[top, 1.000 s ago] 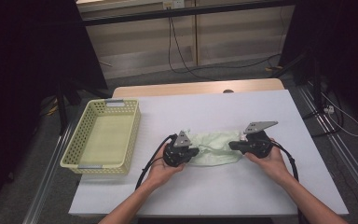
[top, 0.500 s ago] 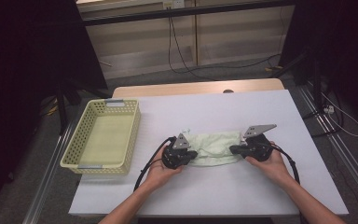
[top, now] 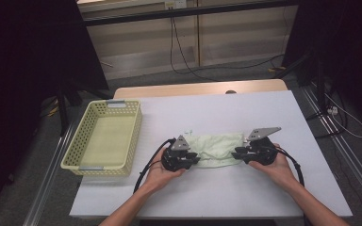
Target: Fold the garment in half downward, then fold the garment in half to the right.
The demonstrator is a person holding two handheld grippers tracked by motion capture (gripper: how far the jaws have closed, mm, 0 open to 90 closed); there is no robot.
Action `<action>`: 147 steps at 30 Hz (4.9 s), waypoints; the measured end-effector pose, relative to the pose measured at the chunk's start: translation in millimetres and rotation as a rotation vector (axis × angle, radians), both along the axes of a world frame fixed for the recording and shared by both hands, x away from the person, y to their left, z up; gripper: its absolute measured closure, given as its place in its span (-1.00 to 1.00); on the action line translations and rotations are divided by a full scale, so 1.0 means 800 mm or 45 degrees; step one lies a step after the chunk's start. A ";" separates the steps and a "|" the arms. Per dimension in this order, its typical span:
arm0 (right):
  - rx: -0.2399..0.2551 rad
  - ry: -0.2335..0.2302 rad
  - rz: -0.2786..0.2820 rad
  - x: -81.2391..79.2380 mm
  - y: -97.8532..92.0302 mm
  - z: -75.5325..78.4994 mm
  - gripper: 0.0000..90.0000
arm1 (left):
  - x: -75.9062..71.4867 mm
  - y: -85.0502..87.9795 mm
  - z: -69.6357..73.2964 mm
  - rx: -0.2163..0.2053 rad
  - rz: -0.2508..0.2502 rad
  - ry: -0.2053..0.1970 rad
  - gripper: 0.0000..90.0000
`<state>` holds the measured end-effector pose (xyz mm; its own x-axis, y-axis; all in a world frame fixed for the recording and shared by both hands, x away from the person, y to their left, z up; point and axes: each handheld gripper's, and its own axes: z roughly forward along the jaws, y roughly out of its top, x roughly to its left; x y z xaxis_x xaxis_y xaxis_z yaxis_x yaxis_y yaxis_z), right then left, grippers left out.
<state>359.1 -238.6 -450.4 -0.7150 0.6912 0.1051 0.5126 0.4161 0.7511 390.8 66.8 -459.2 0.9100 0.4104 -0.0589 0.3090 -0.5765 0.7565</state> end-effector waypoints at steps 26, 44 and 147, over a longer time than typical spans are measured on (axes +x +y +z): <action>-0.082 0.048 0.059 -0.017 0.011 -0.005 0.77 | -0.003 -0.003 0.005 -0.011 0.011 0.011 0.41; 0.046 -0.066 -0.049 -0.027 0.017 0.001 0.04 | 0.017 0.019 0.012 -0.087 0.165 0.039 -0.33; -0.147 -0.046 0.053 -0.002 0.177 -0.013 0.65 | 0.092 0.030 -0.003 -0.164 0.356 0.237 0.72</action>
